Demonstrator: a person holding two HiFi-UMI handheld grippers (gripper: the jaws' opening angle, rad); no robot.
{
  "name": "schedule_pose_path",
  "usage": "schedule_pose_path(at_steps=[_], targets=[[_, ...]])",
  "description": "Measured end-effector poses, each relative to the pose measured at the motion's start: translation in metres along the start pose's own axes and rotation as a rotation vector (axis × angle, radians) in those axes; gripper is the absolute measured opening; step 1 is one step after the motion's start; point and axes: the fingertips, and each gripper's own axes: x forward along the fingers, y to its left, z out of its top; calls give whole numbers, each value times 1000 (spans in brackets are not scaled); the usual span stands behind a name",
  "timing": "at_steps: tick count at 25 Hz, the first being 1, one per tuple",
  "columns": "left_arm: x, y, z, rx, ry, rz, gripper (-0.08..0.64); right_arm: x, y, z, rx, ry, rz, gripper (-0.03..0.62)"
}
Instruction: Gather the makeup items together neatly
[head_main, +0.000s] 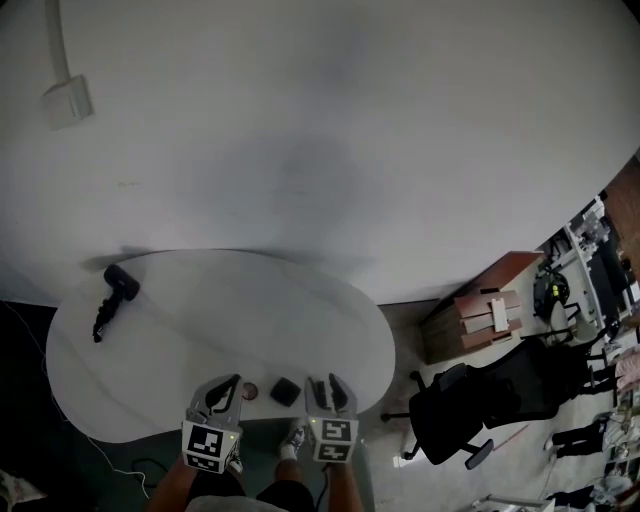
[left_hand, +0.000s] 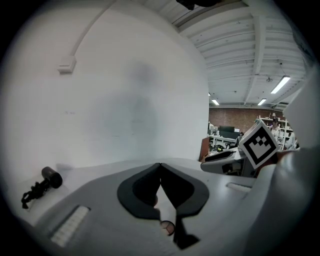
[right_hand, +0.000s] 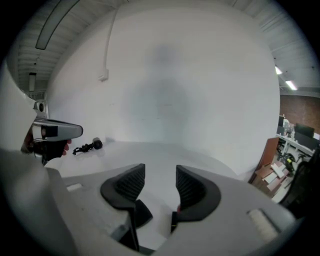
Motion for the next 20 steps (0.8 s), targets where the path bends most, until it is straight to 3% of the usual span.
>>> schedule_pose_path(at_steps=[9,15,20], targets=[[-31,39,60,-11,-102,118,9,-13,46,96,-85,-163,88,95],[-46,58,78,-6,-137,172,10,-17,85,129,-135,-221,174,29],[-59,69,84,-26,-155,205,10,-15,114,144,-164,-246,234,10]])
